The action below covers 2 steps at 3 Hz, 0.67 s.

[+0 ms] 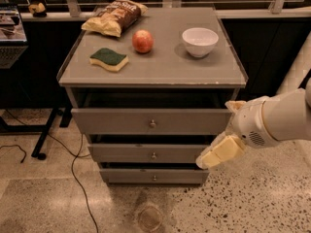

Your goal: Open bottom drawer

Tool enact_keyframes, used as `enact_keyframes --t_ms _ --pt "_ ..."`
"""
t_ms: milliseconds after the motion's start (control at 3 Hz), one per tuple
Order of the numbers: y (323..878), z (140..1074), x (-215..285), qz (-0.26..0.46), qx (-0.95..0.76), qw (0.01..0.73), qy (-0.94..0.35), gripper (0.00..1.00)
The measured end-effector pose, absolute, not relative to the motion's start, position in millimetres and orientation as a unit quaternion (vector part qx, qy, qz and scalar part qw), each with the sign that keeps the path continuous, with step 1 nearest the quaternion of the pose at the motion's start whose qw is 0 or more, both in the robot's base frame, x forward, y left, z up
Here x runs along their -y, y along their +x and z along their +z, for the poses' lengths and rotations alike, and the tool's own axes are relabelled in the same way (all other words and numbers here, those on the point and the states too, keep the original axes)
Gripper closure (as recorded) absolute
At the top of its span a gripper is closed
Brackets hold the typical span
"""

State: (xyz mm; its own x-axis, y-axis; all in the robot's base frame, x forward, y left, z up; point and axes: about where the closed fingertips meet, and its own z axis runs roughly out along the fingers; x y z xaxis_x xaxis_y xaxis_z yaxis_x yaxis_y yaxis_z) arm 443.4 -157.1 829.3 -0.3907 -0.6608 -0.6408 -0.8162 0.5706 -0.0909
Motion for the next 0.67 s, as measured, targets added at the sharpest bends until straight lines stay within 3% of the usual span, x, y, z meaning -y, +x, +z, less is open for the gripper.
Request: enact_keyframes --t_ms 667 --pt "432.2 781.4 155.1 0.097 -0.852 0.335 -0.390 0.00"
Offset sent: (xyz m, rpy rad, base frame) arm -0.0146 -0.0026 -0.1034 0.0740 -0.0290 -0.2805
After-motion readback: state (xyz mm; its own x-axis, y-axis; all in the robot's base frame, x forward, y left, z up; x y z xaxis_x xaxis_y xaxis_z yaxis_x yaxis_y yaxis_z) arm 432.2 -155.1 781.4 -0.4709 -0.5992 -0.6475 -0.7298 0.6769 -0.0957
